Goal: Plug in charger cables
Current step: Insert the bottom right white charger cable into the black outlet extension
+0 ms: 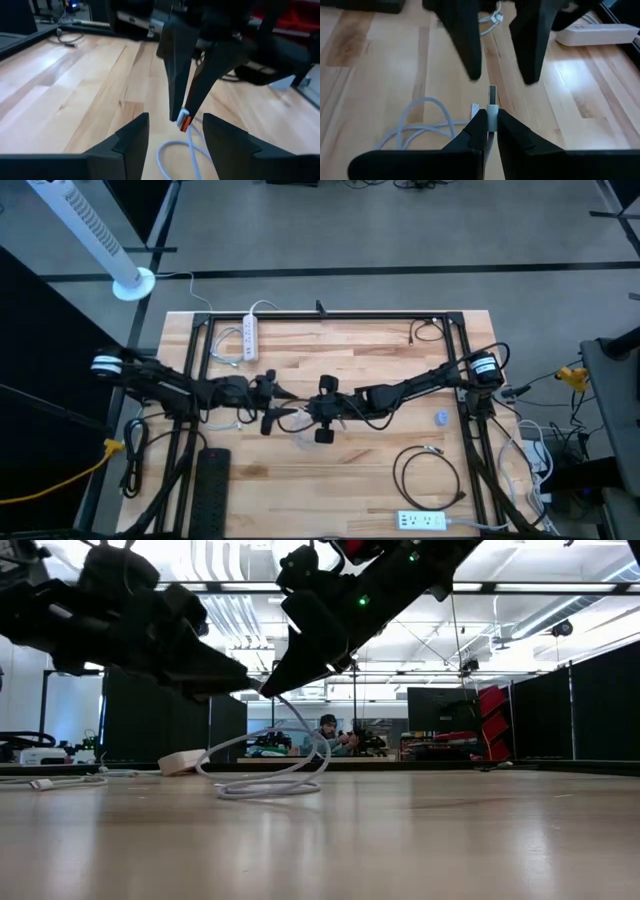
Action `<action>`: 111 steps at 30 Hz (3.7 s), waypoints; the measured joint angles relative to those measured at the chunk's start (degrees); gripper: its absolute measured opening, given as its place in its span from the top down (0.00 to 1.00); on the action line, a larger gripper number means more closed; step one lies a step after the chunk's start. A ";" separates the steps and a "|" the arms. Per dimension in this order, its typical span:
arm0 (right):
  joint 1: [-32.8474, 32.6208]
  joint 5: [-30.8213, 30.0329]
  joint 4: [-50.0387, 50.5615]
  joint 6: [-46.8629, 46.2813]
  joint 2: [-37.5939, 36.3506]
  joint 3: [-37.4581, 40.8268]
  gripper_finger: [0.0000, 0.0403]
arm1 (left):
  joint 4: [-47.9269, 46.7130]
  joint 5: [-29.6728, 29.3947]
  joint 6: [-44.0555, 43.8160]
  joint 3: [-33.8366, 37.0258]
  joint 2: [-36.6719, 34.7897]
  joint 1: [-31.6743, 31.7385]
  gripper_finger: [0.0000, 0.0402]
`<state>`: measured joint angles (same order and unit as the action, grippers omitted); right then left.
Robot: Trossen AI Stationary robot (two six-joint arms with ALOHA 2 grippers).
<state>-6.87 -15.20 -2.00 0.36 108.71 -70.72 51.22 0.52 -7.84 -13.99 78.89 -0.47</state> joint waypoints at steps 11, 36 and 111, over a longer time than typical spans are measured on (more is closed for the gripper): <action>0.00 0.06 0.02 -1.43 0.00 0.00 0.96 | 0.04 0.01 4.07 -3.42 6.13 0.00 0.61; -0.02 0.26 1.10 -9.39 -0.26 0.07 0.96 | -5.40 1.29 -1.19 -3.56 -0.15 -1.31 1.00; -8.69 -11.17 12.41 5.64 -0.22 -8.63 0.81 | -5.10 -11.35 2.88 -3.53 -5.06 -15.82 1.00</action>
<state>-15.56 -26.37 10.41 6.00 108.49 -79.35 46.12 -10.83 -4.97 -17.52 73.82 -16.29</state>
